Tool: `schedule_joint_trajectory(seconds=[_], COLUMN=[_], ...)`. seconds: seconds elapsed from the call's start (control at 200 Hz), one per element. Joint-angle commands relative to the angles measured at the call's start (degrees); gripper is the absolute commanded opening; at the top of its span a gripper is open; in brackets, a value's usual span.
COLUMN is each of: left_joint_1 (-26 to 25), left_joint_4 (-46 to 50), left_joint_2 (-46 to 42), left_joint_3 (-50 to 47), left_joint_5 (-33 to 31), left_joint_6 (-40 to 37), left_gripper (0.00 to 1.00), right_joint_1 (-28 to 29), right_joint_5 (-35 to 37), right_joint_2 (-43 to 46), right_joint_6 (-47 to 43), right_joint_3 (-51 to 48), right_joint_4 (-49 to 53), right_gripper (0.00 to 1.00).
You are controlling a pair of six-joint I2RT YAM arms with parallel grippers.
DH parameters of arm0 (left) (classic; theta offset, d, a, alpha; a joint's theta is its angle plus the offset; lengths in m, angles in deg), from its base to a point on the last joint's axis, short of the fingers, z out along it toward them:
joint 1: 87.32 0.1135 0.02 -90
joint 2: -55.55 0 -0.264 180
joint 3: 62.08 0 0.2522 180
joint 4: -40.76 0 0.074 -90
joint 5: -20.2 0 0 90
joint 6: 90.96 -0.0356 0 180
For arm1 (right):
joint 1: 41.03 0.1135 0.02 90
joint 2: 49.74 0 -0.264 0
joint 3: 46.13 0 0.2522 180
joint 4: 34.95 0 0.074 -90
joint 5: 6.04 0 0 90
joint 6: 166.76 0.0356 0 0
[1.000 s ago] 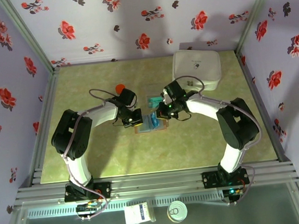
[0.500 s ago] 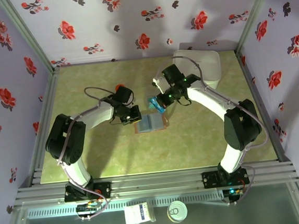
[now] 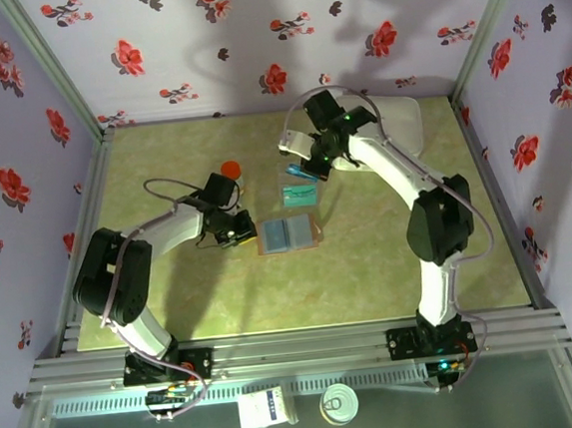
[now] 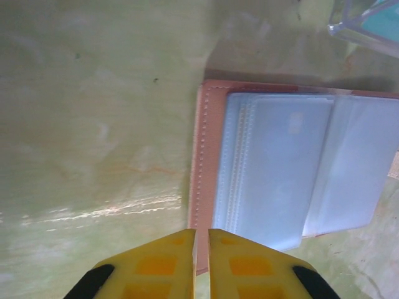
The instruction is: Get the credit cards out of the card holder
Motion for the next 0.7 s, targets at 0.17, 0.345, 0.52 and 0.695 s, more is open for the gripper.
schedule_joint_trajectory(seconds=[0.17,0.345,0.52,0.695], left_joint_1=[1.83,2.41,2.96,3.94], left_joint_4=[0.36,0.75,1.48,1.37], left_joint_2=[-1.73,-1.13,-1.25,-0.8], left_joint_3=[-1.25,-1.16,-1.37,-1.83], left_joint_5=[-0.1,-0.06,-0.05,0.17], left_joint_6=[-2.19,-2.38,-2.81,-2.9], left_gripper=[0.13,0.13,0.13,0.13], right_joint_1=[-2.36,-3.1,-3.09,-3.12], right_joint_5=[-4.41,-7.12,-9.01,-9.6], right_joint_2=[-13.21,-20.86,-25.78,-28.71], right_joint_6=[-10.27,-11.85,-12.56,-12.84], right_joint_3=[18.54,28.36,32.3,33.64], right_joint_4=[16.14,20.68,21.54,23.02], right_gripper=[0.0,0.0,0.0,0.0])
